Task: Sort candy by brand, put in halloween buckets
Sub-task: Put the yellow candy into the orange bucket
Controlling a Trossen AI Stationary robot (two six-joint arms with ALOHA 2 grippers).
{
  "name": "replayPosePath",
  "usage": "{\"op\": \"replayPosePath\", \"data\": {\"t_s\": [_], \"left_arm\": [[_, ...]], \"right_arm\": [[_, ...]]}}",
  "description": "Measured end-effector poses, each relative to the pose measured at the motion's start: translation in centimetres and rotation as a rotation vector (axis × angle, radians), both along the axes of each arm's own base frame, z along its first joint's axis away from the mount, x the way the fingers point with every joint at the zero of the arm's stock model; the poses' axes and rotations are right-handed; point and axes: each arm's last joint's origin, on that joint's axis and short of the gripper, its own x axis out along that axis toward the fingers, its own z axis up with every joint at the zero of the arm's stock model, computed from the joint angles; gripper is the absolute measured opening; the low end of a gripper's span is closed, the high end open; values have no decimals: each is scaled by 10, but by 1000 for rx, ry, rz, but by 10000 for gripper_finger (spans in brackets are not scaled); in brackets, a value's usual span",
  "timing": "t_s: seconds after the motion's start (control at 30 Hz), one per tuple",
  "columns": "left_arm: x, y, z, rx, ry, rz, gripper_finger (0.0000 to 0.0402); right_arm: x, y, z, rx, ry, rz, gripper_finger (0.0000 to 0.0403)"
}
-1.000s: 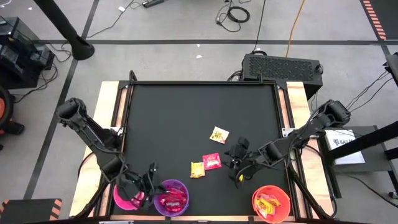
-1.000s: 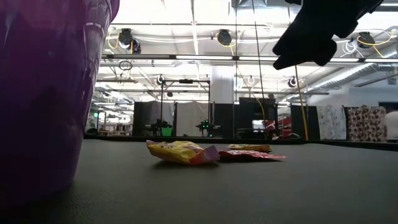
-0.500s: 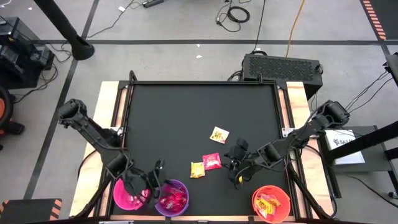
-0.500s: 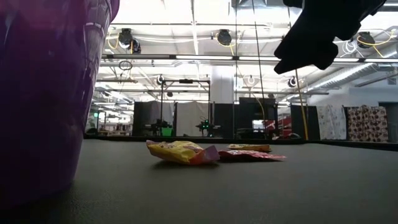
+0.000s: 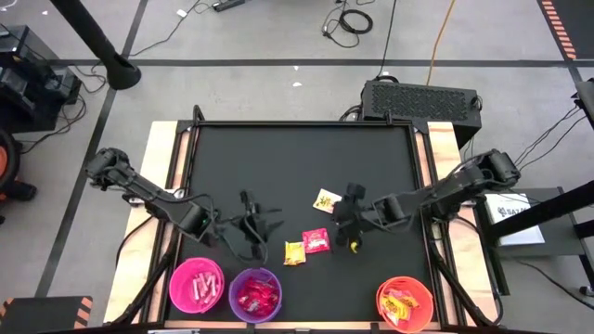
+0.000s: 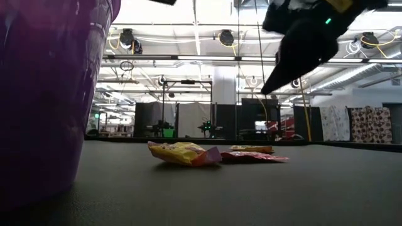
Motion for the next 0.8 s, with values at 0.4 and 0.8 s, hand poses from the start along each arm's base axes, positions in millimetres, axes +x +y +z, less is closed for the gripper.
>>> {"op": "replayPosePath", "data": {"t_s": [0.4, 0.8], "left_arm": [[2, 15, -7, 16, 77, 45, 161], [-2, 21, -13, 79, 174, 44, 161]], "right_arm": [[17, -13, -54, -39, 206, 16, 139], [22, -20, -80, -241, 309, 17, 139]]}}
